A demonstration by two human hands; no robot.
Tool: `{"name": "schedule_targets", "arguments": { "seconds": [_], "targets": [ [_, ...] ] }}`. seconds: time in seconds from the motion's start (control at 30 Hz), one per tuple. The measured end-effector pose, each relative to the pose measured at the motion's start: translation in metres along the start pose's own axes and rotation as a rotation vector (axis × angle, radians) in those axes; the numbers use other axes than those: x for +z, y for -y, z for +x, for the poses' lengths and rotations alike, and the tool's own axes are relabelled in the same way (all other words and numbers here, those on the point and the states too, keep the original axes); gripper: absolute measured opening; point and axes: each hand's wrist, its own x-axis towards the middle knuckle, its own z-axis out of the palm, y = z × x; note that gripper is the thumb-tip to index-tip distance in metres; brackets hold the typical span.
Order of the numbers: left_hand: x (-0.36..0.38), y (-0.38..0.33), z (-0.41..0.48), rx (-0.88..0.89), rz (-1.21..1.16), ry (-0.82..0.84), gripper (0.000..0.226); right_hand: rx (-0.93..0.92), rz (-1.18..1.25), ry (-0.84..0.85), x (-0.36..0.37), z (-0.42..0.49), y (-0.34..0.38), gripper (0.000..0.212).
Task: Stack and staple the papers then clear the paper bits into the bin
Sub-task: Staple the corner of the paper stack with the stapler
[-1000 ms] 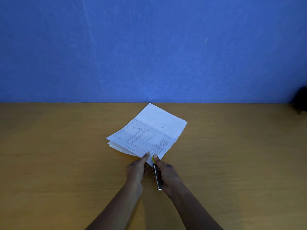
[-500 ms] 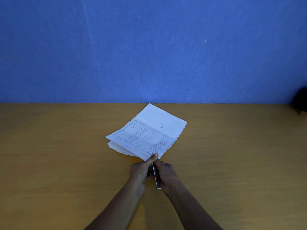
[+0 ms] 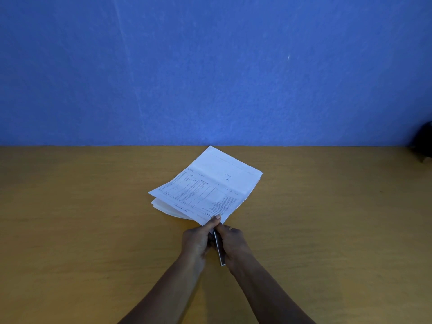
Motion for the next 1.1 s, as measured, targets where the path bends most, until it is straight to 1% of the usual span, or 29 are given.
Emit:
{"name": "schedule_targets", "arguments": {
  "seconds": [0.17, 0.57, 0.73, 0.83, 0.93, 1.0, 1.1],
  "targets": [
    [0.002, -0.001, -0.001, 0.011, -0.039, -0.023, 0.017, -0.010, 0.011, -0.023, 0.004, 0.000, 0.001, 0.024],
    [0.005, -0.002, 0.000, 0.017, -0.061, -0.035, 0.017, -0.017, 0.044, -0.014, 0.003, 0.003, 0.001, 0.022],
    [0.004, -0.003, 0.000, 0.015, -0.034, -0.020, 0.022, -0.031, 0.015, -0.006, 0.001, 0.004, 0.001, 0.024],
    [0.002, -0.003, 0.000, 0.021, 0.014, 0.018, 0.032, -0.041, 0.005, 0.018, -0.001, 0.005, 0.002, 0.024],
    [0.001, -0.004, 0.000, 0.064, 0.062, 0.025, 0.041, -0.048, -0.003, 0.052, -0.003, 0.003, 0.003, 0.026],
    [0.001, -0.007, 0.000, 0.089, 0.063, 0.016, 0.036, -0.047, 0.001, 0.083, -0.003, 0.002, 0.003, 0.031],
    [-0.001, -0.009, -0.001, 0.086, 0.042, 0.004, 0.021, -0.042, -0.029, 0.110, -0.006, 0.001, 0.003, 0.039]
  ]
}}
